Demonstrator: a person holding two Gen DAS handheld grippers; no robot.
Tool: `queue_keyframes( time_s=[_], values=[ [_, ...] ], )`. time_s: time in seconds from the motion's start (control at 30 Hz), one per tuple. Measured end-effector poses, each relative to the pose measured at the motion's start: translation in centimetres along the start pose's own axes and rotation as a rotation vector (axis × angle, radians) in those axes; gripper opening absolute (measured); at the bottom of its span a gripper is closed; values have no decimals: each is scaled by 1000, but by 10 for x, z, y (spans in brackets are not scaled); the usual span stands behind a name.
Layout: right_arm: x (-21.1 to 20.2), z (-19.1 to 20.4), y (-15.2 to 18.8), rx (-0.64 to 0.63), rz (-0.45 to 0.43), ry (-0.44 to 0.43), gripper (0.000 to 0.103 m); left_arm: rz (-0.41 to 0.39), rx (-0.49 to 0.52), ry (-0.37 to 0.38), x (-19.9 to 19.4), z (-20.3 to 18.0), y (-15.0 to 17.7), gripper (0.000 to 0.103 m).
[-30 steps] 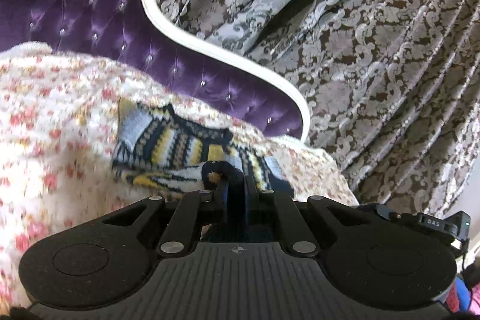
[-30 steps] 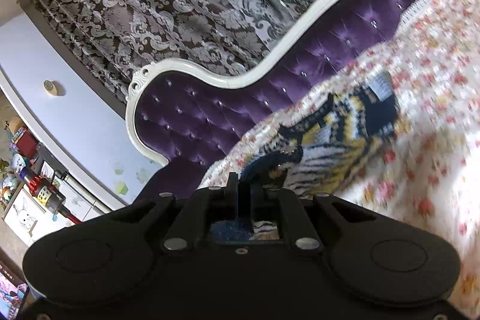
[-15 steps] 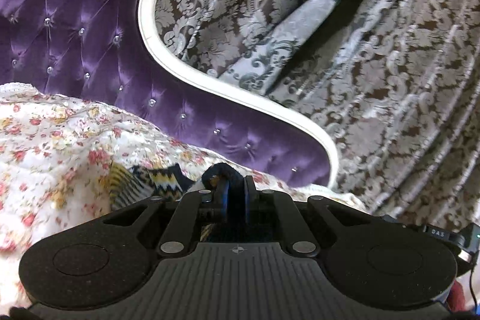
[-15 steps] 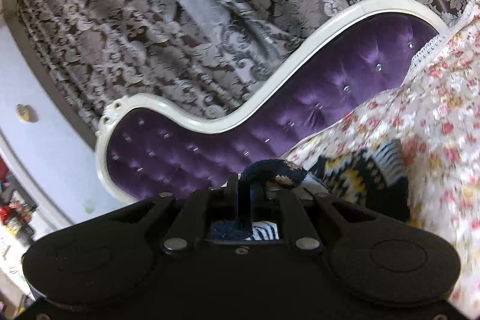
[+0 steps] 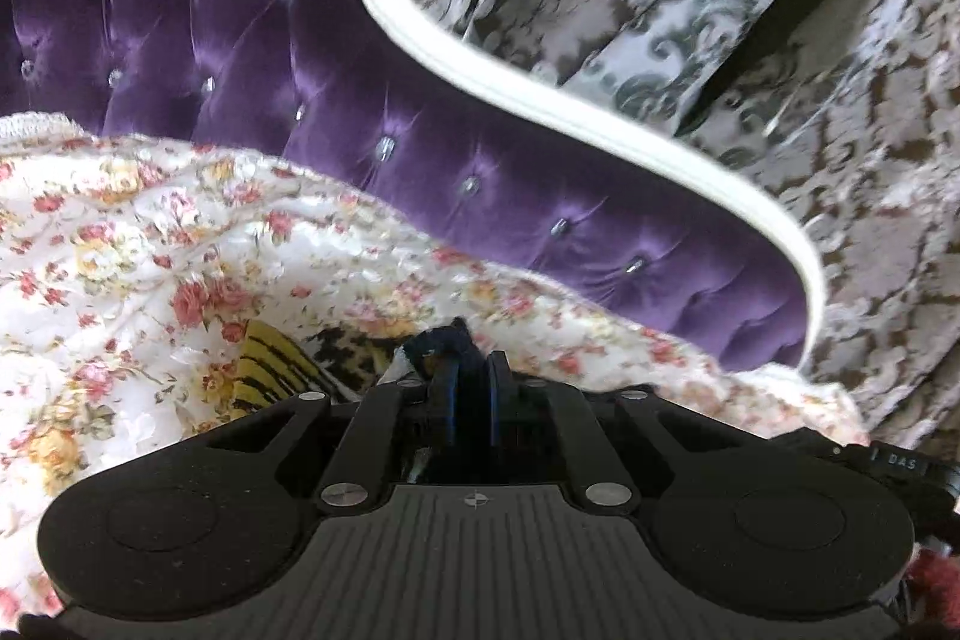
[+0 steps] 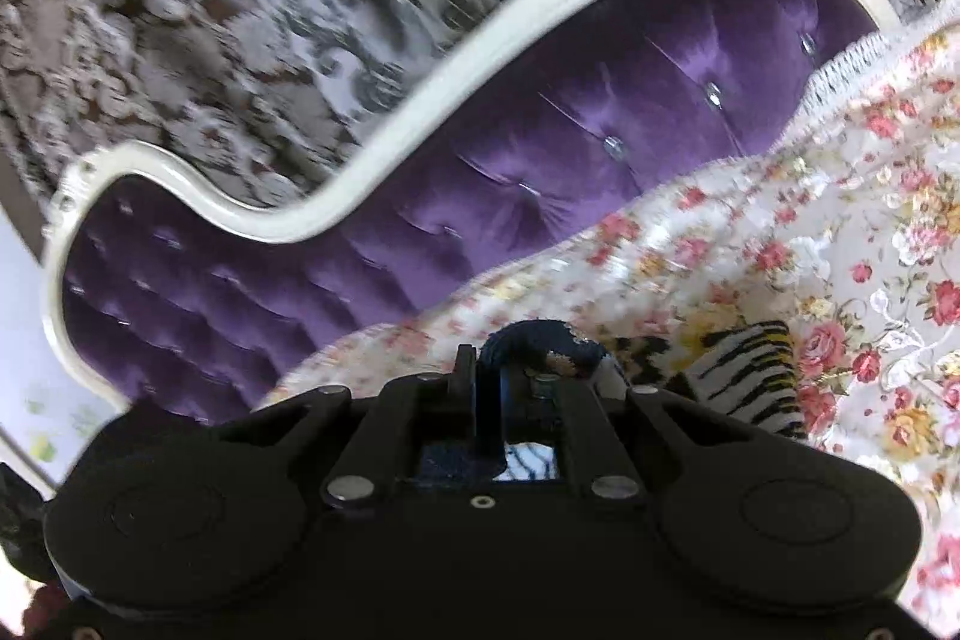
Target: Fold small clothes
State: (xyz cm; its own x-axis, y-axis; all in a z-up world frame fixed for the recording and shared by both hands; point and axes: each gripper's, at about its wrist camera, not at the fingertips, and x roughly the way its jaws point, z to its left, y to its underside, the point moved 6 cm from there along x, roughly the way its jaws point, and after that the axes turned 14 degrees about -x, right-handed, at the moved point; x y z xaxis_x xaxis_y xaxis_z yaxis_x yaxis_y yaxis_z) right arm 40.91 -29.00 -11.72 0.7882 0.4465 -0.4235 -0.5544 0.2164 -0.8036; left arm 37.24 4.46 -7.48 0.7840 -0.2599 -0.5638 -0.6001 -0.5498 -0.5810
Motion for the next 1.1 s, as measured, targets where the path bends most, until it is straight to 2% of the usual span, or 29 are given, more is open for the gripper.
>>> queue_keyframes(
  time_s=[0.17, 0.23, 0.27, 0.3, 0.37, 0.4, 0.43, 0.47, 0.5, 0.6, 0.67, 0.7, 0.8, 0.97, 1.1],
  values=[
    [22, -10, 10, -3, 42, 50, 15, 17, 10, -65, 27, 9, 5, 12],
    [27, -11, 13, -16, 46, 61, 18, 14, 16, -77, 32, 11, 5, 21],
    [28, -12, 13, -12, 43, 64, 18, -3, 17, -83, 32, 13, 3, 33],
    [30, -13, 14, -10, 38, 66, 19, -18, 16, -89, 31, 14, 1, 51],
    [30, -15, 15, -6, 34, 61, 25, -47, 13, -91, 27, 14, -5, 71],
    [30, -15, 16, -6, 31, 62, 40, -60, 14, -82, 24, 14, -8, 74],
    [27, -15, 15, -12, 17, 72, 60, -70, 19, -77, 20, 13, -10, 74],
    [27, -14, 14, -21, -2, 80, 69, -82, 30, -79, 15, 11, -12, 77],
    [23, -13, 12, -34, -28, 88, 83, -93, 48, -86, 11, 9, -14, 84],
    [12, -9, 5, -62, -66, 108, 84, -100, 116, -111, 4, 1, -14, 99],
    [4, -4, 2, -82, -84, 109, 87, -89, 168, -132, 0, -6, -10, 102],
    [1, 0, 1, -97, -84, 109, 91, -81, 191, -140, 0, -9, -6, 102],
    [-1, 16, 6, -167, -44, 122, 100, -52, 243, -152, 1, -16, 8, 102],
    [16, 44, 29, -314, 60, 146, 101, 23, 325, -221, 22, -18, 38, 102],
    [34, 53, 44, -453, 143, 223, 100, 65, 337, -299, 44, 3, 51, 102]
  ],
)
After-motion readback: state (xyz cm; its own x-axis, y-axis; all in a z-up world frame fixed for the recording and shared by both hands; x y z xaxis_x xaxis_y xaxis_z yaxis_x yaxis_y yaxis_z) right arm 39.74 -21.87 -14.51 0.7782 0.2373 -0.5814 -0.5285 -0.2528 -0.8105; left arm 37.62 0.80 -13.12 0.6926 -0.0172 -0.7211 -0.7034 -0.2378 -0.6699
